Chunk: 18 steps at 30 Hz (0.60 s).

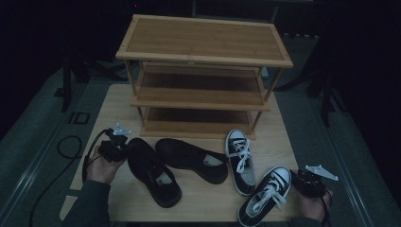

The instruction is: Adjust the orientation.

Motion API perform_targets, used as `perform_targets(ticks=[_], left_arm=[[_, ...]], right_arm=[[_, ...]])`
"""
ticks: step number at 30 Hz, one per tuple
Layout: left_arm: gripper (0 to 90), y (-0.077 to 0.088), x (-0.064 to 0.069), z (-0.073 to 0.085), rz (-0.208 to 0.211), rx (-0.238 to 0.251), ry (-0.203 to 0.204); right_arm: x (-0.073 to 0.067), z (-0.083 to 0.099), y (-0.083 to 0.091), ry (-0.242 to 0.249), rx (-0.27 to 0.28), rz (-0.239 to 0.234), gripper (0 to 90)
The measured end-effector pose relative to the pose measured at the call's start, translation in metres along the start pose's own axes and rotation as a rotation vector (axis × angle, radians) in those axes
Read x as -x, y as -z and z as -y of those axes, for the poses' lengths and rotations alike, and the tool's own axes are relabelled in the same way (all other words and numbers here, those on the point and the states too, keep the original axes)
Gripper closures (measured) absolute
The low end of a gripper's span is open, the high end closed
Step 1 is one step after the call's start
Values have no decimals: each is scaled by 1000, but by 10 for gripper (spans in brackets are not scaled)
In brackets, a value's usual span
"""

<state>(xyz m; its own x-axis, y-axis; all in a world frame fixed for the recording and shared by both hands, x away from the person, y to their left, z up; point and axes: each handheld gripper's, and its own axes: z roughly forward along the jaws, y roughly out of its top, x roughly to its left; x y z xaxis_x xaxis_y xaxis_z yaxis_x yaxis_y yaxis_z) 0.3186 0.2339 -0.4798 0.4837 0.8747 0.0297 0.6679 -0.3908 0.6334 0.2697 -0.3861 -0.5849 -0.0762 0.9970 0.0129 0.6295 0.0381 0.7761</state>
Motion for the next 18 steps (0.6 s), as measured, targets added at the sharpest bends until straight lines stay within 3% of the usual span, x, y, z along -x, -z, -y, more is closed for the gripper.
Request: perform_targets(ticks=[7, 11, 14, 18], left_arm=[[858, -8, -10, -12, -5, -12, 19], [604, -6, -11, -8, 45, -4, 67], [509, -1, -8, -5, 61, 23, 83], [378, 8, -2, -4, 51, 50, 111]], right_arm=[[0, 0, 0, 1, 1, 0, 614], [0, 0, 0, 1, 0, 0, 614], [0, 0, 0, 2, 1, 0, 614], [0, 0, 0, 1, 0, 1, 613]])
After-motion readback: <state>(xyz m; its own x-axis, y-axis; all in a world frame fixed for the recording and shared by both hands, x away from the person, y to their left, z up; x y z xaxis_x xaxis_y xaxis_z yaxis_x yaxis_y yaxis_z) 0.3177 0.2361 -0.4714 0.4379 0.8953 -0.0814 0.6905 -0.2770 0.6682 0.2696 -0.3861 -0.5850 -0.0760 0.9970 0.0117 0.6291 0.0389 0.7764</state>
